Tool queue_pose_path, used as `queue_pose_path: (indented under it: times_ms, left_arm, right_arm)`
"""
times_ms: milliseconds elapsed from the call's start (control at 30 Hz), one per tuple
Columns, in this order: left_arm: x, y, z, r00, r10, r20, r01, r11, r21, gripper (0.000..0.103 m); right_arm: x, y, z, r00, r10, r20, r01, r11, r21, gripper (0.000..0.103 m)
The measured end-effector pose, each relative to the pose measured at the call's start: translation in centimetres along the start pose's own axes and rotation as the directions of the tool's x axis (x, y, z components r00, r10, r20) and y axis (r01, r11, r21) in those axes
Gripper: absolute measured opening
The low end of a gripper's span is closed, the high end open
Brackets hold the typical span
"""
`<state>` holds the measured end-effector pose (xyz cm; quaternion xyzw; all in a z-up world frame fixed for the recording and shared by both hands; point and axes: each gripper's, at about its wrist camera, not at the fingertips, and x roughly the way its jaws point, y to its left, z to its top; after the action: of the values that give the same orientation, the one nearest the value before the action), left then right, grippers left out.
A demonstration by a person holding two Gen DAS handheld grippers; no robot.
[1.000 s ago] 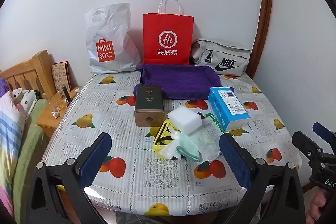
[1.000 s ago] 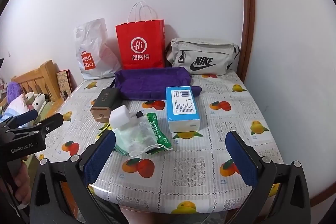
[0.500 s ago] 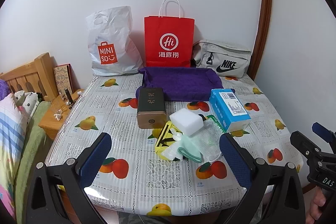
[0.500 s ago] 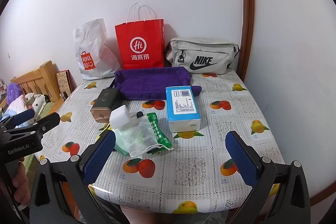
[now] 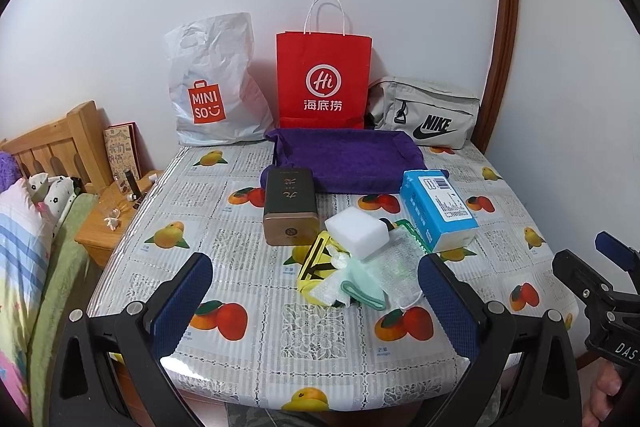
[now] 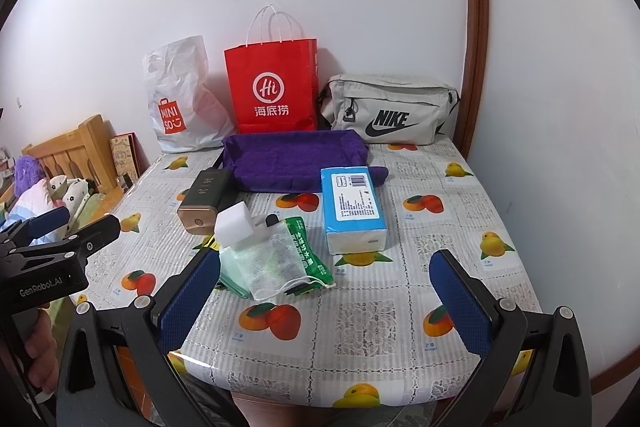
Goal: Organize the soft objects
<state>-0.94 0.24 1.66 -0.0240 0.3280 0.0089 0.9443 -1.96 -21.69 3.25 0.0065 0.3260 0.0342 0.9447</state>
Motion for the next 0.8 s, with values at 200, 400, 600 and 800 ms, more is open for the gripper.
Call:
queue_pose_path:
  times_ms: [200,400,600,800]
  left_arm:
    - [-0.15,0.19,0.06,1.000,0.002,0.000,-0.002,1.000,-0.001,0.103]
    - [-0.16,0.21,0.13,1.000,0.003,0.000,-0.003,1.000,0.000,0.103]
    - [-0.17,0.26,0.06,1.000,0.002,0.000,-0.002,1.000,0.001,0.103]
    - [-0.18,0.25,0.05,1.000,0.003,0.001,-0.003,1.000,0.001,0.103]
  right_arm:
    - [0.03,-0.06,-0.02,1.000,0.001,0.001,-0.001,1.000,0.000,0.103]
    - [-0.08,0.11,-0.04,1.000,0.002,0.002,-0.002,1.000,-0.002,0.103]
    - [-0.06,0.06,0.02,1.000,0.001,0.002,-0.001,1.000,-0.002,0.103]
    - [-0.03,-0.02,-0.02,1.000,0.002,0.003,-0.002,1.000,-0.001,0.103]
